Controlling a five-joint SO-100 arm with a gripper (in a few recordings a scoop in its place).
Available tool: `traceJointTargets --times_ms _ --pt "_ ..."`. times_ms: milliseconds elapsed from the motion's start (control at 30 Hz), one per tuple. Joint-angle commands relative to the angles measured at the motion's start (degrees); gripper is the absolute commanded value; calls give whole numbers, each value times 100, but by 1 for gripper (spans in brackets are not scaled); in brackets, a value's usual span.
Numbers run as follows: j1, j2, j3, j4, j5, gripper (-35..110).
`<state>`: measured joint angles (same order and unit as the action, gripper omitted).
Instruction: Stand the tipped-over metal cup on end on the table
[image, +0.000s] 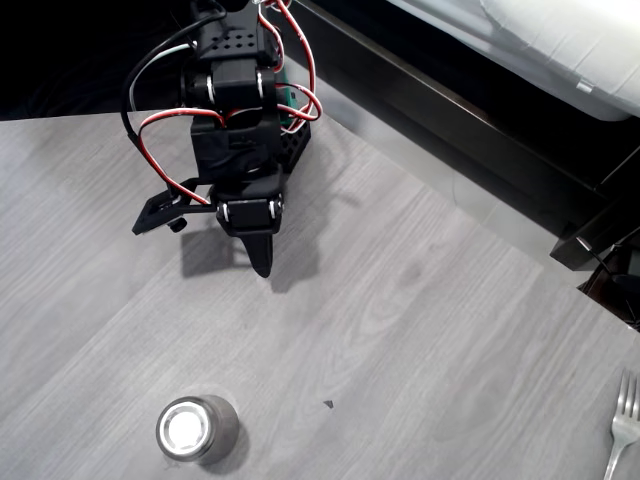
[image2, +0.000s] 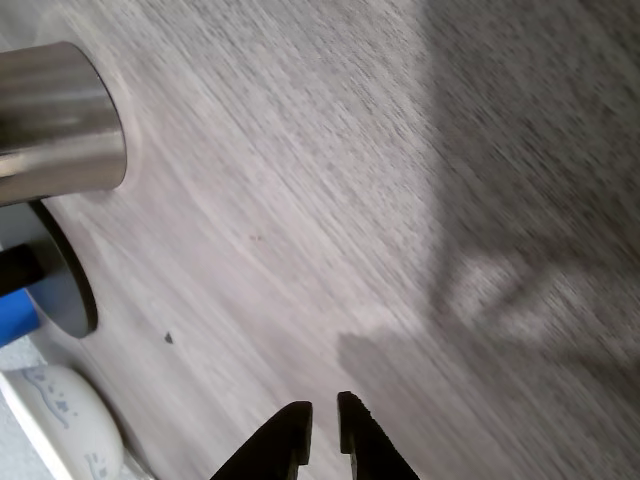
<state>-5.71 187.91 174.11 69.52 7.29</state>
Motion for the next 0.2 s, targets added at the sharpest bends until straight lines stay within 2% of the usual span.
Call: traceJointTargets --times_ms 0,167 --pt "0 176 -18 9 9 0" --pt "0 176 -18 9 9 0"
